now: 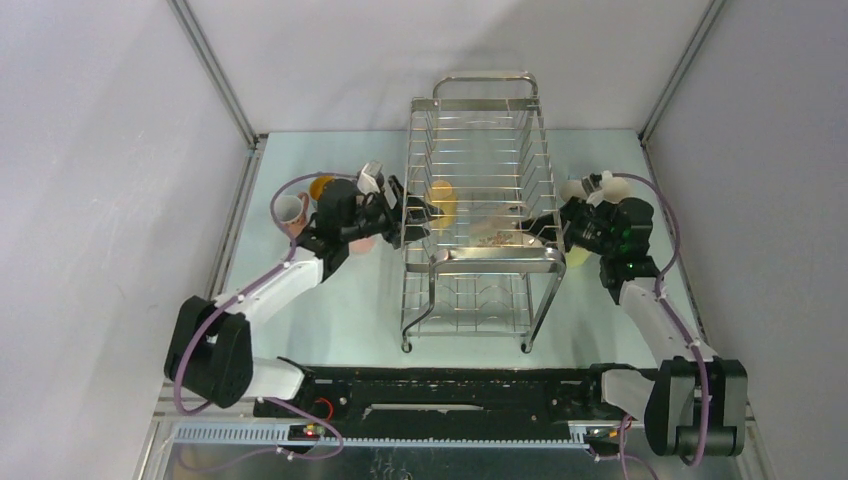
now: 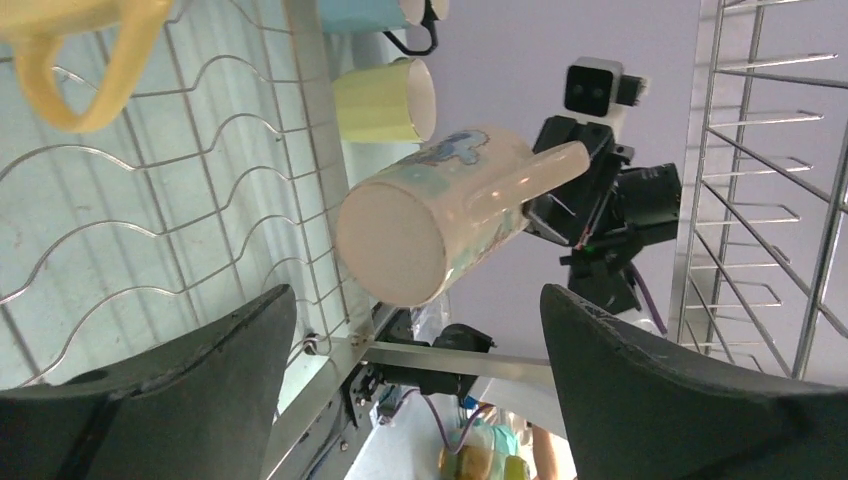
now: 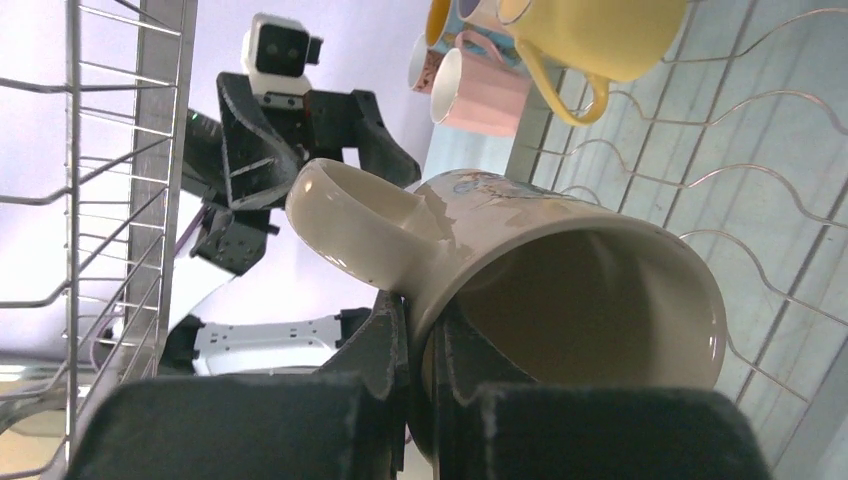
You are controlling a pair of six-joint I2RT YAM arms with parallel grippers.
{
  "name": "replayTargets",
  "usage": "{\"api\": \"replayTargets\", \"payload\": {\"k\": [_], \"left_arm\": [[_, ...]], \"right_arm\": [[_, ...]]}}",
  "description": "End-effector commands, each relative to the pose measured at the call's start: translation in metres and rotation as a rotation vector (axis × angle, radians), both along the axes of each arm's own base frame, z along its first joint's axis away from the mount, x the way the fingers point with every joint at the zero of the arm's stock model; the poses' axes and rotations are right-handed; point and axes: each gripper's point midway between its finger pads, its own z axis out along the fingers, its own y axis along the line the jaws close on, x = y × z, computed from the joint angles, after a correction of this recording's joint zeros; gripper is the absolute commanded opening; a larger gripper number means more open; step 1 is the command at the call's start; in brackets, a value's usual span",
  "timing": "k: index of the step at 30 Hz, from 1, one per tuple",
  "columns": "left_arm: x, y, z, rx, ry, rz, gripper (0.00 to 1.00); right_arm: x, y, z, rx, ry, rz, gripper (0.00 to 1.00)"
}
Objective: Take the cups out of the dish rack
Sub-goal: Unload the cup from the dish rack.
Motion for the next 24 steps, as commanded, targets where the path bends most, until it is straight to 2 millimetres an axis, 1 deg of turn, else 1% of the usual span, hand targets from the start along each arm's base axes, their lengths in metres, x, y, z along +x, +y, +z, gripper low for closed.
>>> {"api": "replayTargets", "payload": {"k": [1, 2, 3, 9, 13, 17, 21, 24], "left_arm": [[-0.009, 0.023, -0.015, 0.123, -0.02, 0.061, 0.95], [-0.009, 0.026, -0.016, 0.139, -0.028, 0.07, 0.98], [-0.011, 0.031, -0.017, 0.159, -0.026, 0.08, 1.0], [-0.017, 0.052, -0.023, 0.236, -0.032, 0.116, 1.0], [-0.024, 0.065, -0.027, 0.291, -0.056, 0.125, 1.0], [-0.029, 0.071, -0.025, 0.325, -0.089, 0.121, 1.0], [-0.032, 0.074, -0.022, 0.35, -0.124, 0.114, 1.0], [-0.035, 0.077, -0.023, 0.366, -0.14, 0.107, 1.0]], "right_arm": [[0.002, -0.007, 0.04, -0.059, -0.121, -0.052, 0.0], [0.001, -0.008, 0.04, -0.07, -0.113, -0.06, 0.0], [0.001, -0.01, 0.04, -0.081, -0.107, -0.069, 0.0], [-0.005, -0.023, 0.032, -0.14, -0.039, -0.131, 0.0], [-0.012, -0.033, 0.033, -0.181, -0.016, -0.166, 0.0], [-0.021, -0.044, 0.034, -0.255, 0.033, -0.214, 0.0], [-0.03, -0.056, 0.041, -0.32, 0.065, -0.266, 0.0], [-0.041, -0.068, 0.042, -0.384, 0.109, -0.314, 0.0]]}}
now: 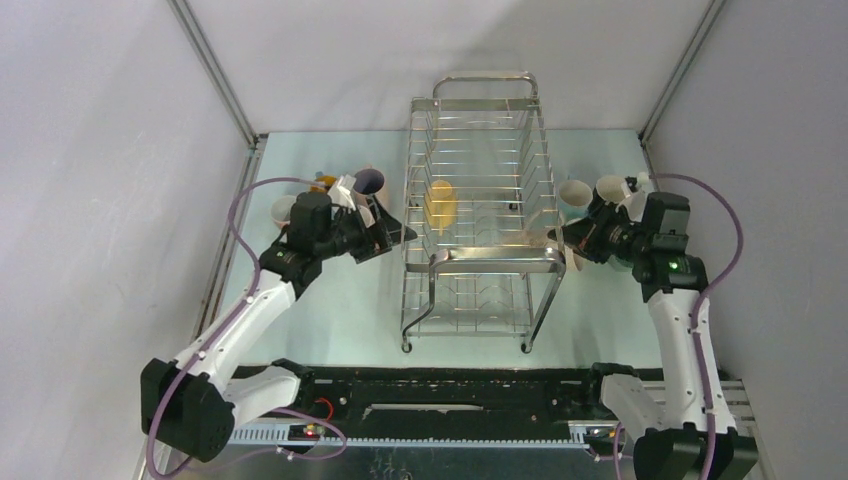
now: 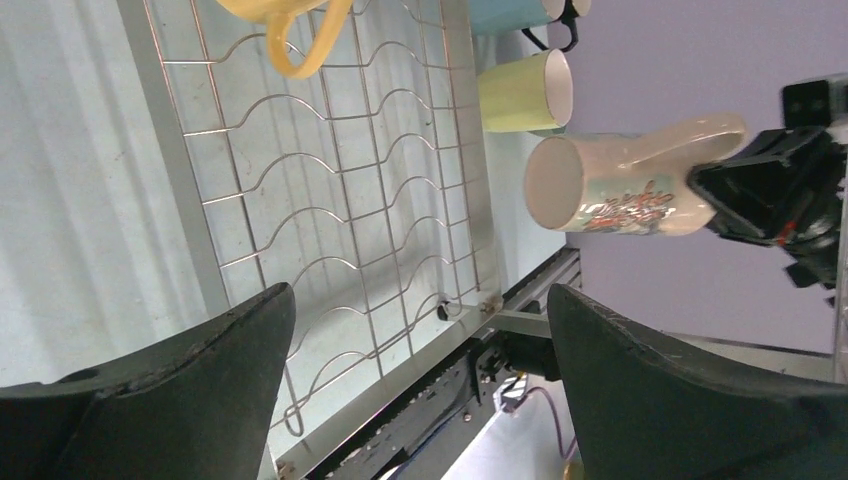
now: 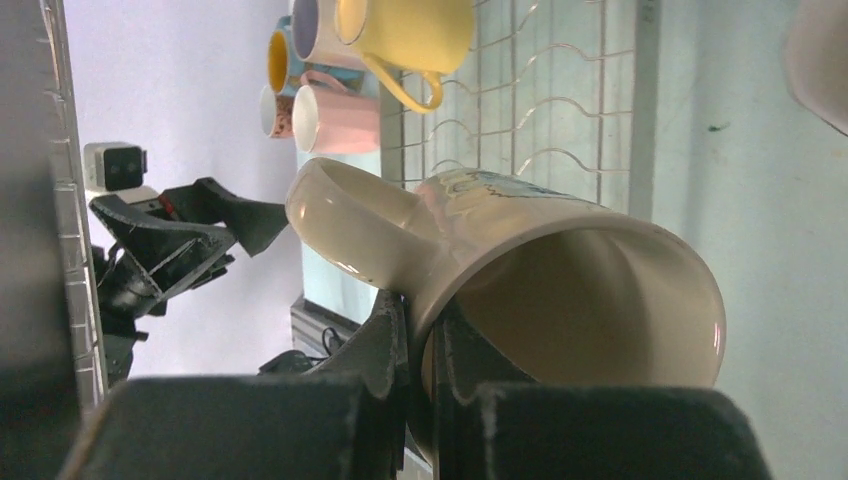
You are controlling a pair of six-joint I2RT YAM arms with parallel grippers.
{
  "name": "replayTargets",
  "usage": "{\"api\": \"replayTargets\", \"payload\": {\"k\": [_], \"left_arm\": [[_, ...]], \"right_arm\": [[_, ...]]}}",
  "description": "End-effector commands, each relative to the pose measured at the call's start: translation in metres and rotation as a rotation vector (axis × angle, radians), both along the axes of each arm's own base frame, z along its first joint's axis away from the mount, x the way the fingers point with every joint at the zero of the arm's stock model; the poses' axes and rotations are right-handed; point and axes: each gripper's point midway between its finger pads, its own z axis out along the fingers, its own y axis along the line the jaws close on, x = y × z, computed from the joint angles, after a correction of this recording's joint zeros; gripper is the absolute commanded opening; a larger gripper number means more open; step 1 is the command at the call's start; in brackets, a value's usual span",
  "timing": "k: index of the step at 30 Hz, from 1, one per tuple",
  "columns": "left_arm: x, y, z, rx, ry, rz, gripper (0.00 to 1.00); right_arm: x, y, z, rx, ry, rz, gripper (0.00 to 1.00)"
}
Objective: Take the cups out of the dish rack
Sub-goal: Unload the cup from the dish rack, then place the cup at the center of the board.
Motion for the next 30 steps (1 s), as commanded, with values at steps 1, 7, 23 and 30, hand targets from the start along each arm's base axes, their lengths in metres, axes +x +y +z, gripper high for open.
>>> {"api": "replayTargets", "payload": {"k": [1, 7, 23, 30], "left_arm": [[-0.006, 0.009, -0.005, 0.06, -0.051, -0.017, 1.0], [-0.013, 0.009, -0.007, 0.063, -0.059, -0.048, 1.0], [-0.015, 0.013, -0.004, 0.113, -0.1, -0.073, 1.0], [-0.018, 0.015, -0.008, 0.125, -0.095, -0.071, 1.0]], "right_arm": [[-0.019, -0.017, 0.027, -0.109, -0.03, -0.056, 0.0], [-0.037, -0.051, 0.019, -0.276, 0.051, -0.21, 0.0], [-0.052, -0.144, -0.036, -0.598, 0.254, -0.618, 0.0], [-0.042, -0.163, -0.05, -0.653, 0.28, -0.693, 0.0]]}}
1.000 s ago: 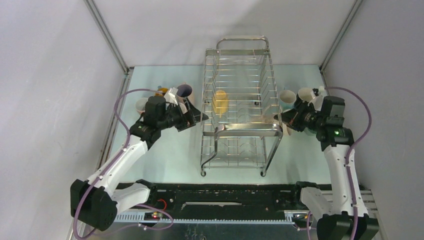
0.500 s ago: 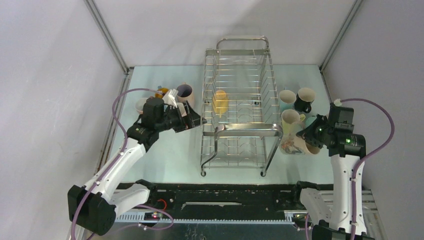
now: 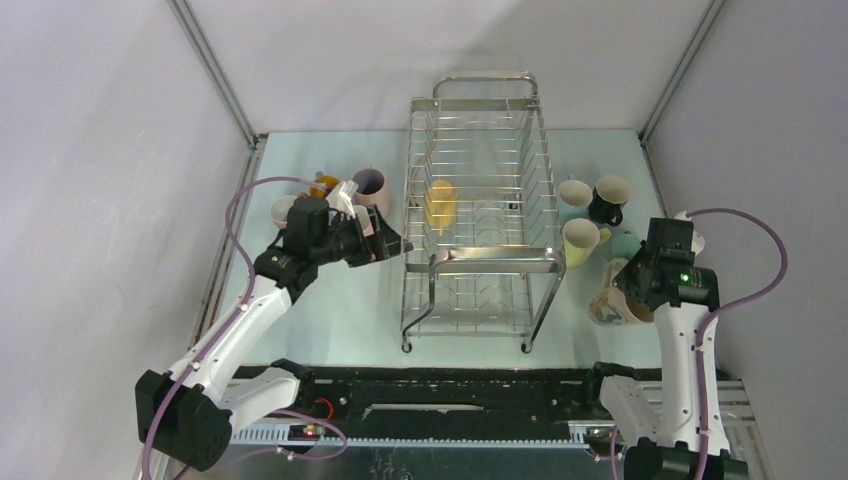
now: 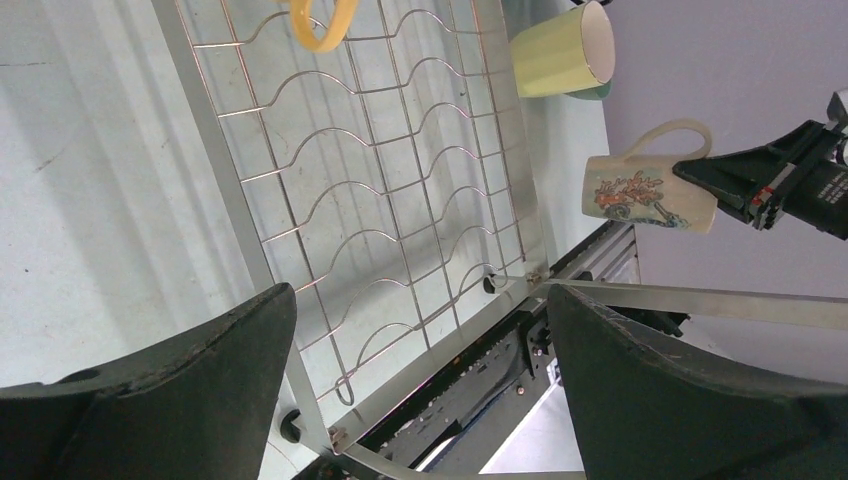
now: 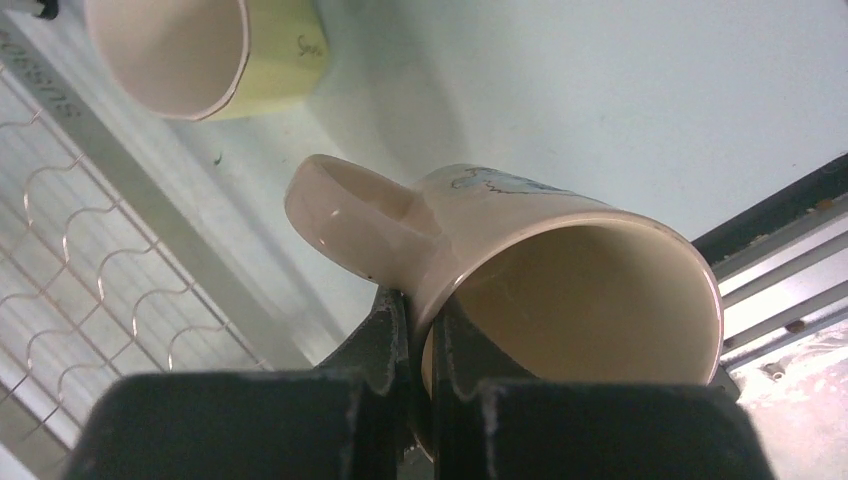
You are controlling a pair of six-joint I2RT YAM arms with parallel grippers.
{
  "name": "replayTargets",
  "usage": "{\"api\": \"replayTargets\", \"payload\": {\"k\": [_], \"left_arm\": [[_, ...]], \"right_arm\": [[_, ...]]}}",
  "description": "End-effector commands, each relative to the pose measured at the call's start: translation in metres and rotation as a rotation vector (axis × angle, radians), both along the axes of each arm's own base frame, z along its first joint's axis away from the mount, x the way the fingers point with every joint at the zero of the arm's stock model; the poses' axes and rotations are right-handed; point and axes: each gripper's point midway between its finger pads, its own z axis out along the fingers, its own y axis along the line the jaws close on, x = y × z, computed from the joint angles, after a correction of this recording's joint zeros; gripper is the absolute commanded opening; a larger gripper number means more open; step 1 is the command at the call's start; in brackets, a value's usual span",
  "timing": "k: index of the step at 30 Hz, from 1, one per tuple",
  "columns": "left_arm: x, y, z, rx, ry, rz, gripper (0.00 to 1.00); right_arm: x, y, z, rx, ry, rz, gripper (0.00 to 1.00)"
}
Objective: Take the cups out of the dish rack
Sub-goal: Place the cup at the center of the board.
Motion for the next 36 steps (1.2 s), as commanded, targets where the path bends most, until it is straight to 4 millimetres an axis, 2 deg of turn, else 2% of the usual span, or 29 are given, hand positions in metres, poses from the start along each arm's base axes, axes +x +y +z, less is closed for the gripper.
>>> {"api": "replayTargets", "payload": {"k": [1, 11, 16, 29, 36], "left_arm": [[-0.002, 0.005, -0.001, 0.016, -0.031, -0.003, 1.0], [-0.003, 0.006, -0.009, 0.026, -0.018, -0.003, 1.0], [-0.003, 0.005, -0.009, 0.027, -0.015, -0.007, 1.0], [-0.003, -0.001, -0.014, 0.025, 0.013, -0.037, 1.0], [-0.003, -0.006, -0.019, 0.034, 0.027, -0.056, 1.0]], "right_arm": [[0.03, -0.023, 0.02, -0.087, -0.127, -0.085, 0.0], [0.04, -0.038, -0.01, -0.127, -0.018, -0.126, 0.0], [0.035, -0.056, -0.02, -0.138, 0.042, -0.173, 0.0], [0.023, -0.108, -0.025, -0.147, 0.097, -0.354, 0.0], [0.03, -0.123, -0.025, -0.178, 0.104, -0.404, 0.0]]}}
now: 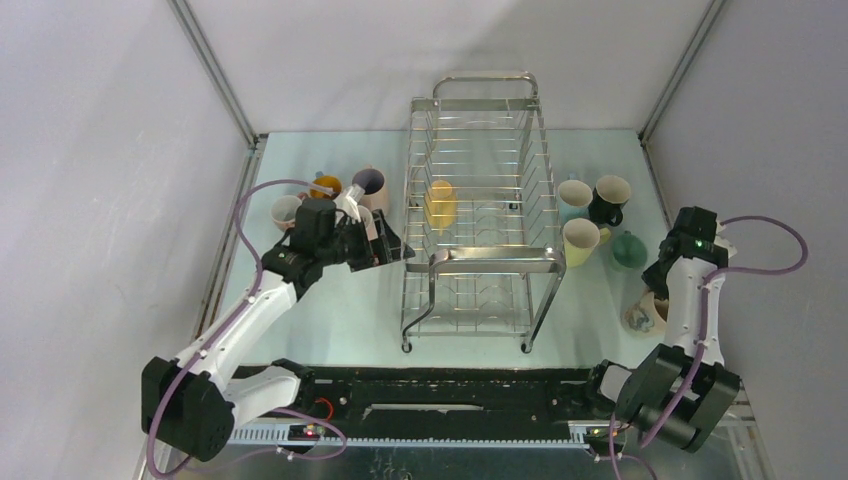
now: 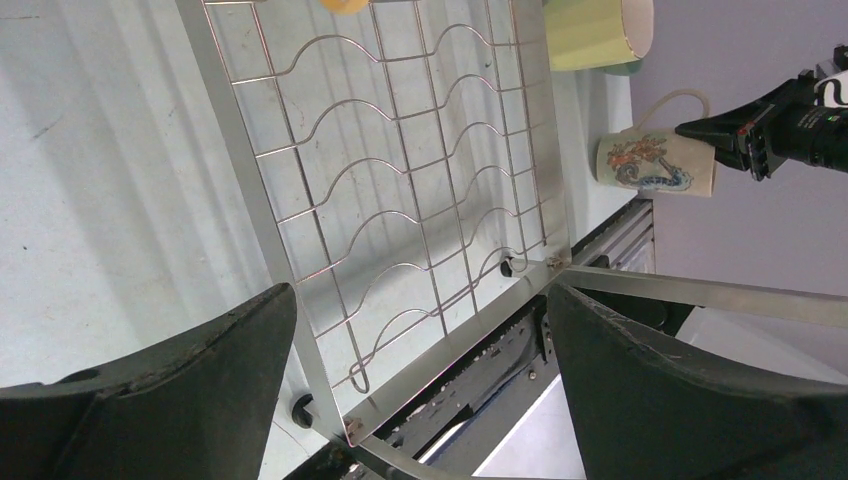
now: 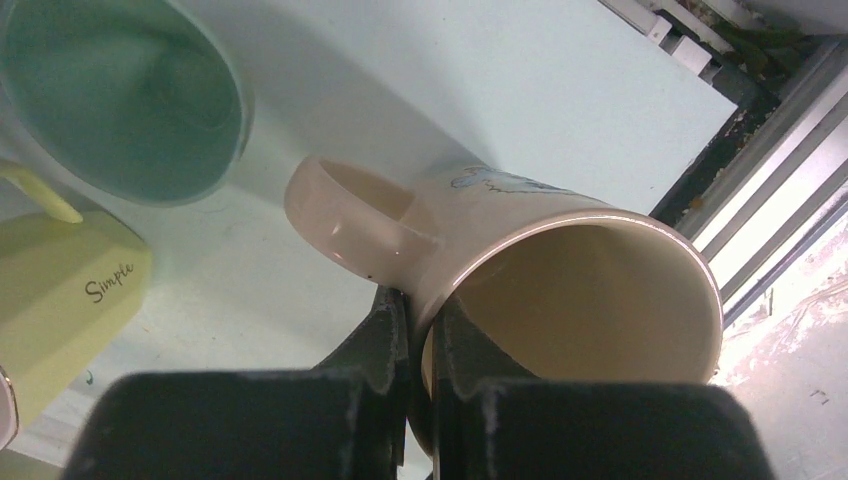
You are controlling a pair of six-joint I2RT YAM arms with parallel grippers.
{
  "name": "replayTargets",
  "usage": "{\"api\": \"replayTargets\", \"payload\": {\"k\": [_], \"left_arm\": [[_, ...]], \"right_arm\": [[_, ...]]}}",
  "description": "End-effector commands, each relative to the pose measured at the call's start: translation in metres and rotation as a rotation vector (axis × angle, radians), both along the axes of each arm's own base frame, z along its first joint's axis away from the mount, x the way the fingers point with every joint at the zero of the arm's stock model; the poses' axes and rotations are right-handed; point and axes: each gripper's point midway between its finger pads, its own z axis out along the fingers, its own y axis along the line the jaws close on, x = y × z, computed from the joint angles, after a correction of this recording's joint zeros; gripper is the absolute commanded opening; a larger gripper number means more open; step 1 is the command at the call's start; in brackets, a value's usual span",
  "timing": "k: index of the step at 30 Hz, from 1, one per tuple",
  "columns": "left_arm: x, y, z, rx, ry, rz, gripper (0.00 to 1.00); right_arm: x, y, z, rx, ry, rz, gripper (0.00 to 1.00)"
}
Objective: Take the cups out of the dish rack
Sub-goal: Place the cup at the center of the board.
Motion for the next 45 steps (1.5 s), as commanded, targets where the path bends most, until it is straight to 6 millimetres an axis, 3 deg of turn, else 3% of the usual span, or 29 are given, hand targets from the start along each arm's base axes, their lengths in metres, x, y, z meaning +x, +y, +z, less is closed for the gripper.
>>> {"api": "replayTargets", "payload": {"k": [1, 7, 13, 25, 35, 42, 45], "left_arm": [[0.0, -0.004, 0.002, 0.001, -0.03, -0.035, 1.0], [0.0, -0.003, 0.001, 0.01, -0.028, -0.029, 1.0], [0.001, -0.003, 0.0, 0.013, -0.03, -0.027, 1.0], [0.001, 0.0, -0.002, 0.026, -0.028, -0.019, 1.0], [0.001, 0.001, -0.003, 0.032, -0.031, -0.013, 1.0], [0.002, 0.003, 0.001, 0.034, -0.044, -0.003, 1.0], [0.004, 0.004, 0.003, 0.036, -0.05, 0.008, 1.0]], "right_arm": [[0.021, -0.031, 0.031, -0.137, -0.083, -0.054, 0.0], [0.017, -0.039, 0.026, -0.167, -0.04, -0.087, 0.0], [0.026, -0.031, 0.023, -0.163, -0.047, -0.061, 0.0], [0.035, -0.015, 0.025, -0.145, -0.072, -0.011, 0.23], [0.04, 0.003, 0.05, -0.131, -0.171, 0.04, 0.52], [0.047, 0.024, 0.093, -0.13, -0.273, 0.109, 0.67], [0.06, 0.046, 0.112, -0.102, -0.341, 0.184, 0.77]]}}
